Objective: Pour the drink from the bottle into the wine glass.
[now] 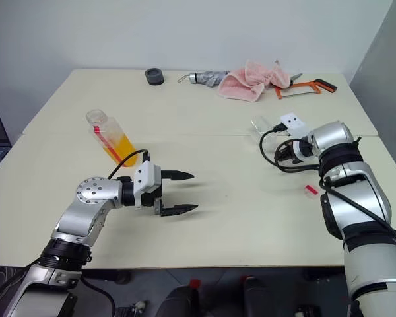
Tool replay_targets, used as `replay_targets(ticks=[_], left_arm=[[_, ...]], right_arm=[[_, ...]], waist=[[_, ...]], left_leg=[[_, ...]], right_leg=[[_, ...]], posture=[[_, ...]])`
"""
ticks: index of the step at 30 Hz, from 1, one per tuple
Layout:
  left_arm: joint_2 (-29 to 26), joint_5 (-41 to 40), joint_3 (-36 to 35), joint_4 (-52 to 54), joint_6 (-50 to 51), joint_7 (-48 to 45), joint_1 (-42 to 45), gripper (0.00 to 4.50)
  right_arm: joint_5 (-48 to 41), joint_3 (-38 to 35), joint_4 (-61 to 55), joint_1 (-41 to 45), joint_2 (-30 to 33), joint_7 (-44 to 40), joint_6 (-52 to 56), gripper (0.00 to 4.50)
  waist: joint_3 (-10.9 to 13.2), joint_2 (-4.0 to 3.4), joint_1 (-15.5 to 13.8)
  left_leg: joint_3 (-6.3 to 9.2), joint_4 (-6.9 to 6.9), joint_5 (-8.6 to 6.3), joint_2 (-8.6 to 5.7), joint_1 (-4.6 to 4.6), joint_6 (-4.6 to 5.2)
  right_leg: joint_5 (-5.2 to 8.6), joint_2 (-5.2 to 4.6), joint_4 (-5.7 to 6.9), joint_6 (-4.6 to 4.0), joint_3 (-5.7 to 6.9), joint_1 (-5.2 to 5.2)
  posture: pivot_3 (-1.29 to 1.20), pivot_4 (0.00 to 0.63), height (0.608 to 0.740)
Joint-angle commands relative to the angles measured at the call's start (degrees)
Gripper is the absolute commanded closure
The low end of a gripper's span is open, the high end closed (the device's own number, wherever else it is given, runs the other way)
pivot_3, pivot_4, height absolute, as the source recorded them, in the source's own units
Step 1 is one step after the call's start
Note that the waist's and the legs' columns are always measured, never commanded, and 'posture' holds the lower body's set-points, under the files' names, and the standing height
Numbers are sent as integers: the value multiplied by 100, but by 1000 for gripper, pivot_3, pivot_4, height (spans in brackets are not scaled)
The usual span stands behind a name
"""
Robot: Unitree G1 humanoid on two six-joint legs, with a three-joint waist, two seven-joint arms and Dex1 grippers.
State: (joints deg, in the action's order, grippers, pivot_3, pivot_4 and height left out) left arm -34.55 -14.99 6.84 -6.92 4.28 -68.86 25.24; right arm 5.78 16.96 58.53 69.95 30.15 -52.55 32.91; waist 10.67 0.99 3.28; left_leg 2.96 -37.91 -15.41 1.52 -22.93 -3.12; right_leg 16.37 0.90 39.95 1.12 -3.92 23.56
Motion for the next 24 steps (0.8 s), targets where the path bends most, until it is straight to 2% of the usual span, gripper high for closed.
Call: replay_targets(ticks=[1,6,12,16,24], left_arm=[[-32,-12,-89,250,120,159,88,0],[-2,-132,-217,376,437,432,58,0],[-3,-344,-533,544,894,840,-5,0],[-24,-606,-819,691,1287,1045,-64,0],[-129,-864,-1079,866,1803,1171,-101,0]], right_arm=[[388,129,-1147,-303,168,362,-1339,4372],[554,-84,-2553,-1315,22,1191,-2361,4372],[275,-761,-3179,-2222,-854,2737,-3081,4372],[-122,-1227,-3200,-2717,-1820,3731,-3745,4372],[-846,-1693,-2926,-3273,-2946,4098,-4235,4372]], waist=[[2,-3,-1],[2,-2,-1],[2,-2,-3],[1,-2,-1],[0,-1,-1]], left_leg=[[-1,0,0,2,-1,0],[0,1,0,6,-2,-1],[1,-4,1,10,-1,-2],[3,-4,1,12,0,-2],[7,-5,1,13,2,-3]], right_leg=[[0,-1,0,0,-1,2],[0,-1,2,0,-2,4],[0,-1,9,0,-4,3],[0,-3,8,0,-3,2],[0,-7,8,0,-1,-3]], posture=[[0,150,740],[0,150,740],[0,150,740],[0,150,740],[0,150,740]])
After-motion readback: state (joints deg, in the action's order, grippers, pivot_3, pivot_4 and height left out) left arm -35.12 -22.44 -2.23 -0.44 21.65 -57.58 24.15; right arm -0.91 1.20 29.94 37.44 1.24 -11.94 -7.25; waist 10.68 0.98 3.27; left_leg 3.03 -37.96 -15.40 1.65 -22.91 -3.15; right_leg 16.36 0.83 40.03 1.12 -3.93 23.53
